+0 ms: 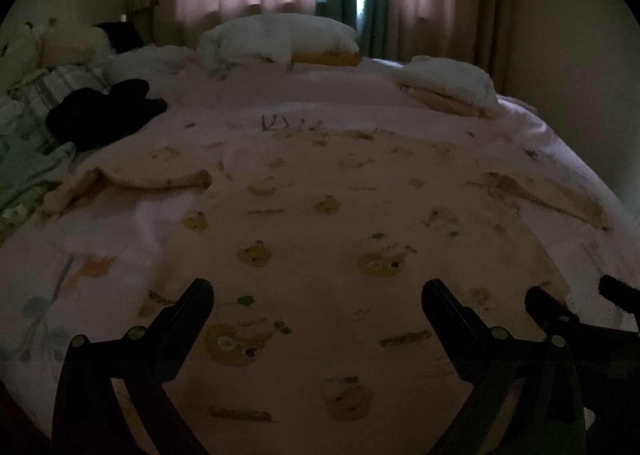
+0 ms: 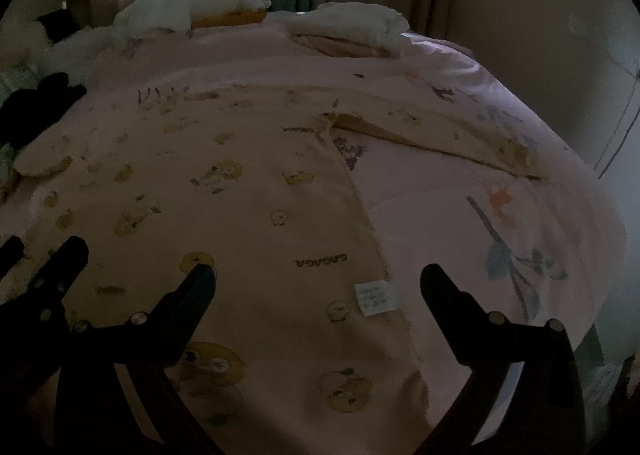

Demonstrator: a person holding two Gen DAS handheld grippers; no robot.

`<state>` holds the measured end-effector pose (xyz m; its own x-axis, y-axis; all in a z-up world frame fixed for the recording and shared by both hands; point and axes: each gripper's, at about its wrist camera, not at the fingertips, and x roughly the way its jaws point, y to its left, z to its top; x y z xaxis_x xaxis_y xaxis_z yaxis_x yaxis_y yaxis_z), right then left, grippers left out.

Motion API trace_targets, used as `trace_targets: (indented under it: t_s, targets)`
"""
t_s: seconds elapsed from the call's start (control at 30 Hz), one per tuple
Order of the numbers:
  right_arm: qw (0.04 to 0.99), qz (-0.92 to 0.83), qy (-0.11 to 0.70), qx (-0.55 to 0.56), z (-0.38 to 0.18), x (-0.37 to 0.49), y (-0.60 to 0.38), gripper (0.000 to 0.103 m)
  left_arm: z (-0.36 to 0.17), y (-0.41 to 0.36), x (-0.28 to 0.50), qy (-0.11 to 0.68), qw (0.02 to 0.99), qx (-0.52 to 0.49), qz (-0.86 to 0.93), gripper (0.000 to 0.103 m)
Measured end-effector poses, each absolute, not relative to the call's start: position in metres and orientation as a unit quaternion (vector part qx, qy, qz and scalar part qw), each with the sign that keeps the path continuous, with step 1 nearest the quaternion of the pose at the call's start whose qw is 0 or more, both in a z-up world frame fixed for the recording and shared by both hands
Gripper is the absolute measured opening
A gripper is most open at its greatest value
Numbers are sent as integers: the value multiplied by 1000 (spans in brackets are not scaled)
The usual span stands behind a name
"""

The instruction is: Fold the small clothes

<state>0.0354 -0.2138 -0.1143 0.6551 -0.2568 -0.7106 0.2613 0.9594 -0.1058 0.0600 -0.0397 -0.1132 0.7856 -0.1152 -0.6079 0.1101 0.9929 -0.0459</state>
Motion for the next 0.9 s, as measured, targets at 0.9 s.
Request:
trace_targets:
  t_s: [0.9]
  targets:
    - [912,-204,354,39,-65,76,-341,103,-113,-36,81,336,940,-17,-61,103]
